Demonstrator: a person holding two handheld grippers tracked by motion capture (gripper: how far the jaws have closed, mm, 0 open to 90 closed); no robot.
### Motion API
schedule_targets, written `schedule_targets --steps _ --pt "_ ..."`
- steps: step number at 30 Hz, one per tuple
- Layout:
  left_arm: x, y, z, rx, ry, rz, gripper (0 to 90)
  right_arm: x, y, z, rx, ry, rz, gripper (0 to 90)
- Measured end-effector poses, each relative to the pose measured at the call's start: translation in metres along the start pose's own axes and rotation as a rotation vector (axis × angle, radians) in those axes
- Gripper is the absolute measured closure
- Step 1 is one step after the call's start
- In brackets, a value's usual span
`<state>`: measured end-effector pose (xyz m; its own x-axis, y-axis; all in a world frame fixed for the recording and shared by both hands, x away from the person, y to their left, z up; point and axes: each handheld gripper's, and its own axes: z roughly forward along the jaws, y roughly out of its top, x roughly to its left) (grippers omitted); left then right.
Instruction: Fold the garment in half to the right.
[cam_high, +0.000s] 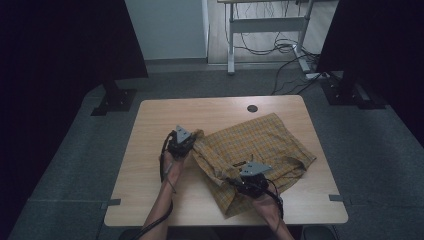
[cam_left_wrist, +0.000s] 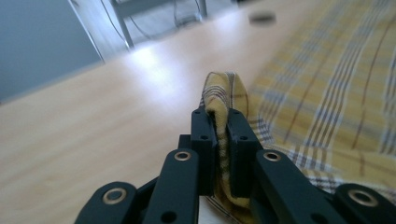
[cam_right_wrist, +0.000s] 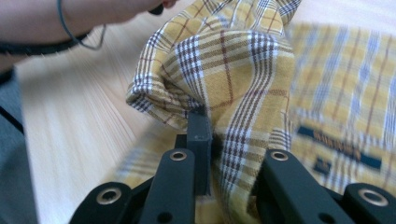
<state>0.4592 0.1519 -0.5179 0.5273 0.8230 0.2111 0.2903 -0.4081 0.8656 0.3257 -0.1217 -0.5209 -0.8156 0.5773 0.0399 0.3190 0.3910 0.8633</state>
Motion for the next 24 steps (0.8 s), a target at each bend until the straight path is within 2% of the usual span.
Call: schedule_targets --steps 5,7,9,15,18,24 --pt "-0.011 -0.014 0.023 0.126 -0.034 0.043 82.3 -0.005 -0.017 0.006 0.072 -0.013 -0.014 79.8" --pt "-0.012 -0.018 0.027 0.156 -0.048 0.039 81.3 -0.005 -0.023 0.010 0.093 -0.012 -0.016 79.9" --pt "-0.011 -0.020 0.027 0.156 -0.052 0.026 81.1 -0.004 -0.026 0.014 0.094 -0.006 -0.007 79.9" --pt "-0.005 -0.023 0.017 0.200 -0.055 0.038 80.5 0.007 -0.024 0.021 0.105 0.011 -0.026 79.8" --pt "0.001 -0.030 0.007 0.210 -0.049 0.029 80.2 0.017 -0.022 0.028 0.102 0.037 -0.035 79.7" --pt "0.018 -0.048 -0.019 0.217 -0.036 -0.020 80.1 0.041 -0.013 0.047 0.106 0.100 -0.073 79.3"
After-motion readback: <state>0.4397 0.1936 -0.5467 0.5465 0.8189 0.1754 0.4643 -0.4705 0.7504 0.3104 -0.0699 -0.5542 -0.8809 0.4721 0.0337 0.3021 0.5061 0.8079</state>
